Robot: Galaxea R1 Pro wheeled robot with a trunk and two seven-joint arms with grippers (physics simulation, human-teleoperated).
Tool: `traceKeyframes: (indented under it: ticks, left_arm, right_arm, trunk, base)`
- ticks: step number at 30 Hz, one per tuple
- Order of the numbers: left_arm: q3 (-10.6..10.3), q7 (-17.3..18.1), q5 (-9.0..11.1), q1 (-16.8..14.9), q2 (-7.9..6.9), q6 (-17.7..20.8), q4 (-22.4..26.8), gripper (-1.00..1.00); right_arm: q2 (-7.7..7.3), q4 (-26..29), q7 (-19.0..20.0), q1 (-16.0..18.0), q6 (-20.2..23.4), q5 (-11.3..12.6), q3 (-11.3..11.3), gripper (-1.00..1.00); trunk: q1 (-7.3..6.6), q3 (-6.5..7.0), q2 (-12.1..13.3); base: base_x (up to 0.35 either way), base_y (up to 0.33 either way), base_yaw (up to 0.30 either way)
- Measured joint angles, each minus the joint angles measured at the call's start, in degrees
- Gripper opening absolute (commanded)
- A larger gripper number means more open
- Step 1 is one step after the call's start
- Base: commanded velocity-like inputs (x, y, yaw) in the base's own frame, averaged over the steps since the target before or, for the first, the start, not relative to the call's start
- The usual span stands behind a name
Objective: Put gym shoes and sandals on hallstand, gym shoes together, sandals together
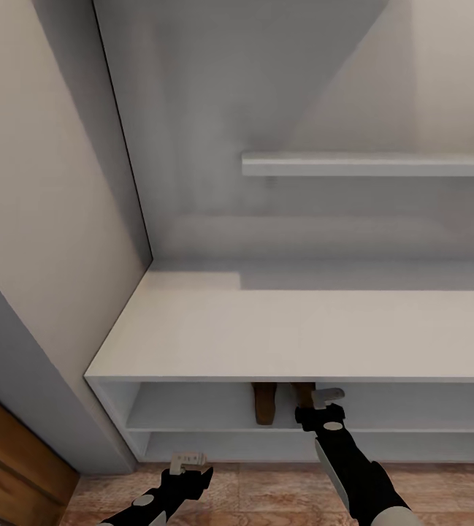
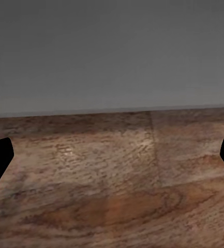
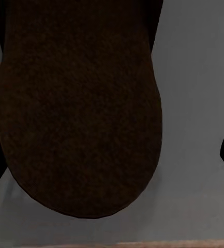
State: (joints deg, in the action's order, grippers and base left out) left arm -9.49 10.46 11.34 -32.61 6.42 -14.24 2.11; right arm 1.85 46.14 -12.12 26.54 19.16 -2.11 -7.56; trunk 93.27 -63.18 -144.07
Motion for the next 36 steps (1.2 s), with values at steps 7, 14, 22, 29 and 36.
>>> traceKeyframes:
  ticks: [7,14,22,29,36]
  left_arm:
    - [0.0,0.0,0.0,0.0,0.03,0.0,0.0,1.00]
    - [0.0,0.0,0.0,0.0,0.08,0.0,0.0,1.00]
    - [0.0,0.0,0.0,0.0,0.09,0.0,0.0,1.00]
    - [0.0,0.0,0.0,0.0,0.09,0.0,0.0,1.00]
    - [-0.1,0.0,0.0,0.0,0.15,0.0,0.0,1.00]
  right_arm:
    - [0.00,0.0,0.0,0.0,0.0,0.0,0.0,1.00]
    - [0.00,0.0,0.0,0.0,0.0,0.0,0.0,1.00]
    - [0.00,0.0,0.0,0.0,0.0,0.0,0.0,1.00]
    - [-0.02,-0.3,0.1,0.0,0.0,0.0,0.1,1.00]
    - [-0.16,-1.9,0.1,-0.1,-0.2,0.0,0.2,1.00]
  trunk:
    - [0.00,0.00,0.0]
    - [0.00,0.00,0.0]
    - [0.00,0.00,0.0]
    - [0.00,0.00,0.0]
    - [0.00,0.00,0.0]
  base:
    - [-0.081,0.000,0.000]
    - [-0.272,-0.018,0.000]
    - [-0.320,-0.059,0.000]
    - [-0.332,-0.077,0.000]
    - [-0.322,-0.087,0.000]
